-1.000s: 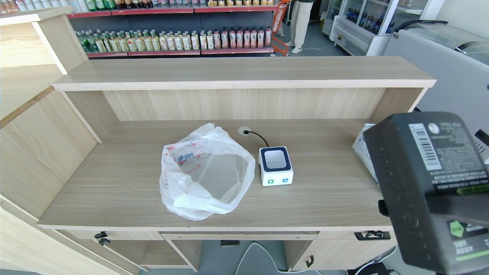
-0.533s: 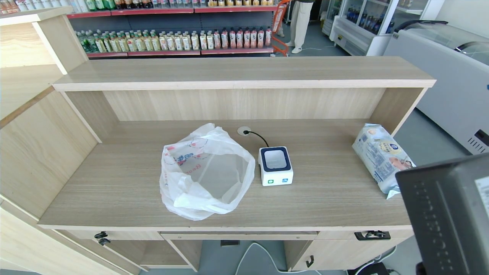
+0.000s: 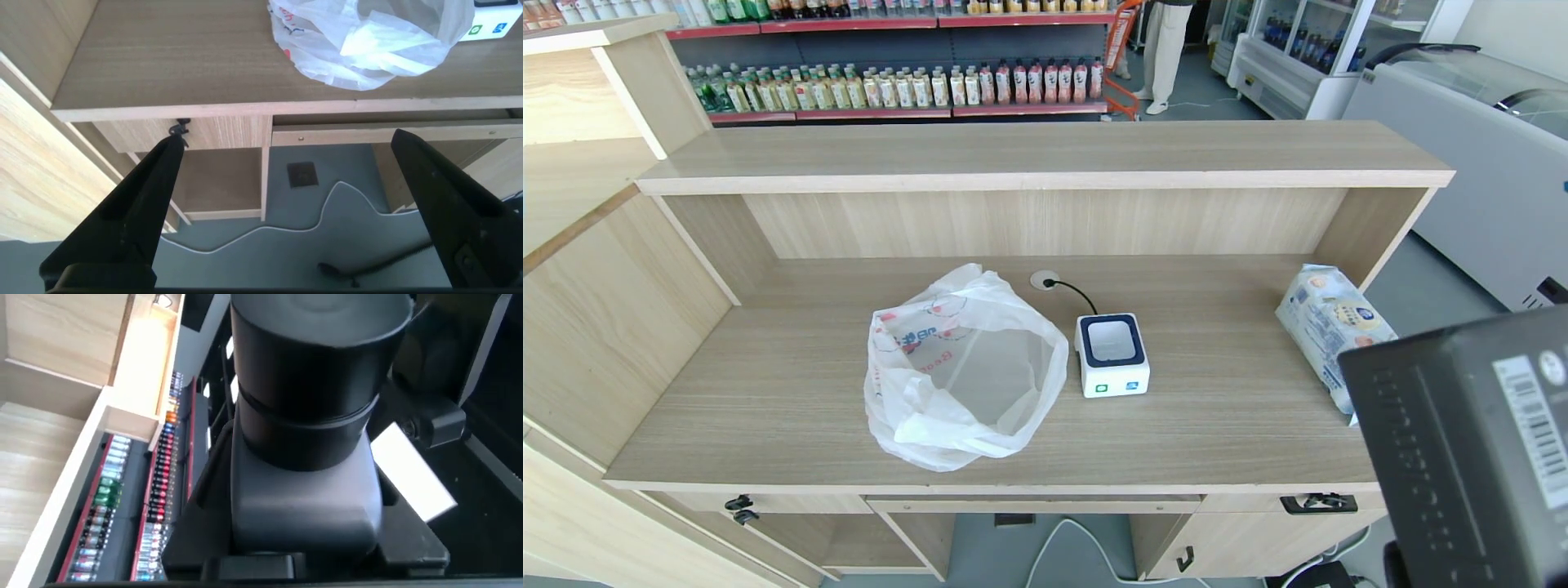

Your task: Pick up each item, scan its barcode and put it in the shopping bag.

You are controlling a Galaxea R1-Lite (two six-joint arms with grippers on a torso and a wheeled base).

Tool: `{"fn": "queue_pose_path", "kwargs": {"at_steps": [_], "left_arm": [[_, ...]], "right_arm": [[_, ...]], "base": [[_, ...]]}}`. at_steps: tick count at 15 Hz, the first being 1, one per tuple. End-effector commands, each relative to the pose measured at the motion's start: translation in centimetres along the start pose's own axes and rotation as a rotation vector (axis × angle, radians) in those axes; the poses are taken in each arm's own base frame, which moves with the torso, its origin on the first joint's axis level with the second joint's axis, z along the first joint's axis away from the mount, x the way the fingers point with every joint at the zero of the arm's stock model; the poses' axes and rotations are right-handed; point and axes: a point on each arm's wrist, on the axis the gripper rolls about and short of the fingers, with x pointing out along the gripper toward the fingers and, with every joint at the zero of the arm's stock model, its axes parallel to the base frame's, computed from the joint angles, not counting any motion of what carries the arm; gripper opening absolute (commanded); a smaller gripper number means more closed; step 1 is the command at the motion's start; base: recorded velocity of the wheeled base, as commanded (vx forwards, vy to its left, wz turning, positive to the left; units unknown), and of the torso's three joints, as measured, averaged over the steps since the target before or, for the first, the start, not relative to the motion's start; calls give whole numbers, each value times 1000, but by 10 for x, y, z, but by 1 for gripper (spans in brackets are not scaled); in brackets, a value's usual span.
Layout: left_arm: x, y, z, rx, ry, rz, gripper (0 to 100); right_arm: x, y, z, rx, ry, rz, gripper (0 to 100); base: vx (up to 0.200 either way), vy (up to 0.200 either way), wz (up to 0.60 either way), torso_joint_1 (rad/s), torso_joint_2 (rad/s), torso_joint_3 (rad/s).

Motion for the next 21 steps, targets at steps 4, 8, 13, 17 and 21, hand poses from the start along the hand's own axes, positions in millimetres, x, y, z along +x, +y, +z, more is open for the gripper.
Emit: {"fn": "queue_pose_path", "kwargs": {"at_steps": [4,8,13,17,21], "left_arm": [[0,0,0,1,1,-1,100],[0,0,0,1,1,-1,100],[0,0,0,1,1,-1,100],[0,0,0,0,1,1,100],[0,0,0,1,1,1,100]], "right_arm": [[-10,14,-25,442,118,217,0],[-29,1,-71,984,756,210,0],[-38,18,-113,1556,1563,-282,0],[-51,45,-120,1869,1699,-437,0],[-63,49,-133,2041,1611,-390,0]], "base": [[0,0,0,0,0,0],[0,0,0,0,0,0],[0,0,0,0,0,0],[0,0,0,0,0,0],[0,0,0,0,0,0]]}}
